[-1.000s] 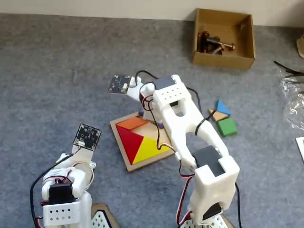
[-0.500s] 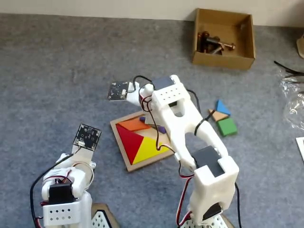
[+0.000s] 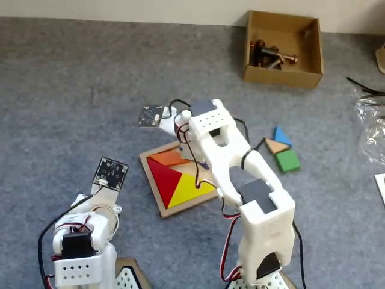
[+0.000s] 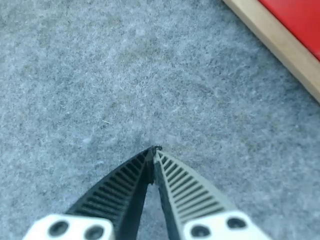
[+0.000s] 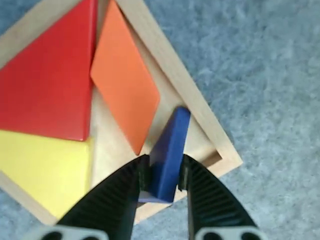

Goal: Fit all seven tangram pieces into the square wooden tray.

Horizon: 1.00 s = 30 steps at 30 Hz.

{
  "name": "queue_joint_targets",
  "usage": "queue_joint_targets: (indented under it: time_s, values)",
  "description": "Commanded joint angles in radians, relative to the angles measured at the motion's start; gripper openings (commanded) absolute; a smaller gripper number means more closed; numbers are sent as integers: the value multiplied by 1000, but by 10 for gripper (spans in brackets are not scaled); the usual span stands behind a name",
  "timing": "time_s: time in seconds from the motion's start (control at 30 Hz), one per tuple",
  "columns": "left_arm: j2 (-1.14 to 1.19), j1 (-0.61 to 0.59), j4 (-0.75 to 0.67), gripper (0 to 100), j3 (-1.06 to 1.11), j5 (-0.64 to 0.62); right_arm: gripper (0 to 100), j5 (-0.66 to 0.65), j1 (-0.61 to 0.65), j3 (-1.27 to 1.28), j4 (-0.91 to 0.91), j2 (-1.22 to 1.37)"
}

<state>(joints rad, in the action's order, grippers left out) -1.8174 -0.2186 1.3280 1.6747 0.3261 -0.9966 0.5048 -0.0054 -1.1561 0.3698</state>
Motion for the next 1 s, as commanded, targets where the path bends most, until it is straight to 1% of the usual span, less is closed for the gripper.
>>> queue_joint_targets:
  time_s: [0.0, 0.43, 0.63, 0.73, 0.83, 0.97]
  values:
    - [-10, -4, 8, 14, 21, -11, 95, 8, 2, -97, 13, -12]
    - [-10, -4, 8, 14, 21, -11, 95, 8, 1, -120, 8, -15]
    - [-10, -4, 8, 14, 21, -11, 95, 11, -42, -122, 4, -18]
    - [-10, -4, 8, 14, 21, -11, 95, 92, -65, -122, -18, -21]
    - [-10, -4, 8, 14, 21, -11, 92, 106, -77, -133, -39, -64]
    - [-10, -4, 8, 14, 21, -11, 91, 107, -82, -130, -120, -142]
